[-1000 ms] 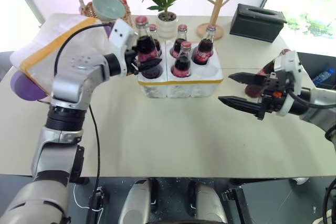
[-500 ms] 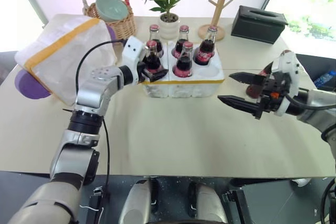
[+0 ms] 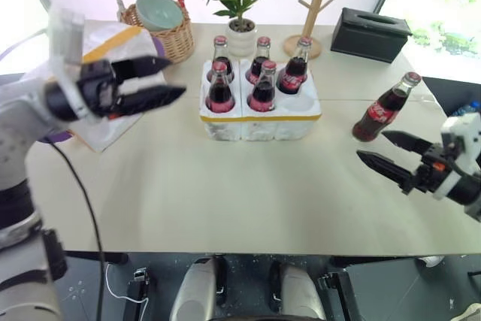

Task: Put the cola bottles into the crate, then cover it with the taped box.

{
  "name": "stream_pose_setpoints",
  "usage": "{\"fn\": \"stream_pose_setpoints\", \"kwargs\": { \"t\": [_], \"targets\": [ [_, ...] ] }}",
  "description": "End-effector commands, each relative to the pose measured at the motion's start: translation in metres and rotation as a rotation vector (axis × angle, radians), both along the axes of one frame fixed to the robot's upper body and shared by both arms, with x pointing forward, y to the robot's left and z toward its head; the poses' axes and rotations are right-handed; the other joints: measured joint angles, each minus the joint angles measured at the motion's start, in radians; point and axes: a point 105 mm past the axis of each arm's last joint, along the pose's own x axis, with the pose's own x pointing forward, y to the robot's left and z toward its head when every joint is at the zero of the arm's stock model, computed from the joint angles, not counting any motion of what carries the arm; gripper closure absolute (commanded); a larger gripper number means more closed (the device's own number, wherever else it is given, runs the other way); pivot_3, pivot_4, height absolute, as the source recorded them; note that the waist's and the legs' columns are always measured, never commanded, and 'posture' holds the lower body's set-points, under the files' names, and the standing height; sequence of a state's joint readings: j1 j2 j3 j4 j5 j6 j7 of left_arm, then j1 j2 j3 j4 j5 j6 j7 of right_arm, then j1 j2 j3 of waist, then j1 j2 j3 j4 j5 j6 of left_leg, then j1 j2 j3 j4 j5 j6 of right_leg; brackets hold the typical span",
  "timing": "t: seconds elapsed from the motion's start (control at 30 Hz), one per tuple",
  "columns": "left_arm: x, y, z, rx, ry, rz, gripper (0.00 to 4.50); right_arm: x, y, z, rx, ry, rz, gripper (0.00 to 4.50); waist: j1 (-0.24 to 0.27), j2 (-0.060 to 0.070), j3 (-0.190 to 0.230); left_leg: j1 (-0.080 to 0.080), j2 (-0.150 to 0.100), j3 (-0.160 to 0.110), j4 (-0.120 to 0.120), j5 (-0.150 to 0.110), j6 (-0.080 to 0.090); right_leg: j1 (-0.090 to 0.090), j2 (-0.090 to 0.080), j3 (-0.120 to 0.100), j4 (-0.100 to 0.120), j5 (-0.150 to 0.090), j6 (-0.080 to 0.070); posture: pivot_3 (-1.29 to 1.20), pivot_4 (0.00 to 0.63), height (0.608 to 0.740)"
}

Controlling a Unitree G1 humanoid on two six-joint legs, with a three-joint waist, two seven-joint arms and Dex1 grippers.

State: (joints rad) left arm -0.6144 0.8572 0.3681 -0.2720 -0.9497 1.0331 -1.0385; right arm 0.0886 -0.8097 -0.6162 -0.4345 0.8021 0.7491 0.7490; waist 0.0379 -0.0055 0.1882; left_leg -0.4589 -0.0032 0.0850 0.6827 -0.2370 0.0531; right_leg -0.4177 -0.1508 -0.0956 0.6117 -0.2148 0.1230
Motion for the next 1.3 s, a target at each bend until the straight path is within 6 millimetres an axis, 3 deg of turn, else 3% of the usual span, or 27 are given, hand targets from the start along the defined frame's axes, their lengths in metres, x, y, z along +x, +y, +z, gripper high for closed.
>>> {"fn": "stream_pose_setpoints", "kwargs": {
  "t": [0.03, 0.13, 0.33, 0.77, 1.07, 1.13, 1.23, 1.3],
  "targets": [
    [-0.01, -0.018, -0.033, 0.152, 0.032, -0.05, 0.05, 0.007, -0.023, 0.007, -0.018, -0.072, -0.169, 0.0, 0.0, 0.001, -0.001, 0.001, 0.0, 0.0, 0.0, 0.0, -0.001, 0.001, 0.0, 0.0, -0.001, 0.0, -0.001, 0.0, 0.15, 0.736],
    [-0.004, -0.028, -0.053, 0.203, 0.03, -0.032, 0.05, 0.021, -0.038, -0.001, -0.034, -0.087, -0.297, 0.0, 0.003, 0.002, -0.001, 0.006, 0.001, 0.0, -0.001, 0.0, -0.002, 0.0, 0.0, 0.0, -0.001, 0.0, -0.002, 0.0, 0.15, 0.736],
    [0.008, -0.046, -0.061, 0.153, 0.017, -0.008, 0.05, 0.057, -0.051, -0.004, 0.031, -0.126, -0.4, 0.0, -0.002, 0.003, -0.002, -0.003, 0.0, 0.003, -0.004, 0.006, -0.005, -0.008, 0.001, 0.004, 0.002, 0.001, -0.002, 0.0, 0.15, 0.736],
    [0.018, -0.053, -0.059, 0.11, -0.003, 0.037, 0.05, 0.104, -0.063, -0.008, 0.067, -0.15, -0.44, 0.0, -0.004, 0.003, -0.002, -0.002, 0.0, 0.003, -0.002, 0.004, -0.001, -0.006, 0.002, 0.004, 0.003, 0.002, 0.002, 0.0, 0.15, 0.736],
    [0.019, -0.058, -0.057, 0.103, -0.015, 0.037, 0.05, 0.135, -0.058, -0.012, 0.106, -0.15, -0.426, 0.0, -0.025, 0.003, -0.001, -0.002, 0.0, 0.003, -0.002, 0.006, -0.004, -0.005, 0.002, 0.004, 0.004, 0.003, 0.003, 0.0, 0.15, 0.736],
    [0.019, -0.058, -0.057, 0.105, -0.016, 0.037, 0.0, 0.138, -0.057, -0.013, 0.114, -0.143, -0.424, 0.53, -0.029, 0.003, -0.001, -0.002, 0.0, 0.003, -0.002, 0.006, -0.004, -0.005, 0.002, 0.004, 0.004, 0.003, 0.003, 0.0, 0.15, 0.736],
    [0.02, -0.058, -0.056, 0.106, -0.019, 0.038, 0.0, 0.141, -0.054, -0.012, 0.121, -0.149, -0.407, 1.81, -0.027, 0.003, -0.001, -0.002, 0.0, 0.003, -0.002, 0.006, -0.004, -0.005, 0.002, 0.004, 0.004, 0.003, 0.003, 0.0, 0.15, 0.736],
    [0.021, -0.058, -0.056, 0.108, -0.022, 0.043, 0.0, 0.139, -0.049, -0.002, 0.143, -0.187, -0.382, 1.88, -0.028, 0.003, -0.001, -0.002, 0.0, 0.003, -0.002, 0.006, -0.004, -0.005, 0.002, 0.004, 0.004, 0.003, 0.003, 0.0, 0.15, 0.736]
  ]
}}
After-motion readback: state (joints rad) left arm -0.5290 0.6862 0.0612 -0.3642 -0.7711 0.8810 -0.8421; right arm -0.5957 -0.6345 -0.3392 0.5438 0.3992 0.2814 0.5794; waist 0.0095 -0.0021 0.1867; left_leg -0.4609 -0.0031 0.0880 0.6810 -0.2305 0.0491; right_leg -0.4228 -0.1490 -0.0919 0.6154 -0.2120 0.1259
